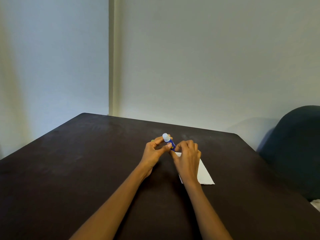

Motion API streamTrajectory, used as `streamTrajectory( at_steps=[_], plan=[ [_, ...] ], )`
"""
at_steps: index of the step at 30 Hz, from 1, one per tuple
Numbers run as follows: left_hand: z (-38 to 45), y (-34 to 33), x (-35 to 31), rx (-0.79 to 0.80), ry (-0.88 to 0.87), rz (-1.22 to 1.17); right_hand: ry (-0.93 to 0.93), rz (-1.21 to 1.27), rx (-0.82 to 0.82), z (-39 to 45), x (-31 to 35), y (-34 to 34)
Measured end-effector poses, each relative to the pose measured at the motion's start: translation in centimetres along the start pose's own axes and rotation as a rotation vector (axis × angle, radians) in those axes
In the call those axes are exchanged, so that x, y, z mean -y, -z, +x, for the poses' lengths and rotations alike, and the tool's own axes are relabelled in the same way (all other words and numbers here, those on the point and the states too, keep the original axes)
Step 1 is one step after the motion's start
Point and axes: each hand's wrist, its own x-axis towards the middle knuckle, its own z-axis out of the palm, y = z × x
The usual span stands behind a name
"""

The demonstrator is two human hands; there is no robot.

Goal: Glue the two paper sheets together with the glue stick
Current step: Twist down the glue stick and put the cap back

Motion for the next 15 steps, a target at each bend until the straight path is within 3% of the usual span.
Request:
streamTrajectory(
  at_steps=[6, 15],
  plan=[
    [0.3, 0.6, 0.0, -0.046, 0.01, -0.071, 0.14, 0.123, 0.253, 0.4, -0.4, -0.7],
    [0.4, 1.1, -0.3, 0.038, 0.056, -0.111, 0.049, 0.255, 0.372, 0.3, -0.7, -1.1]
  ],
)
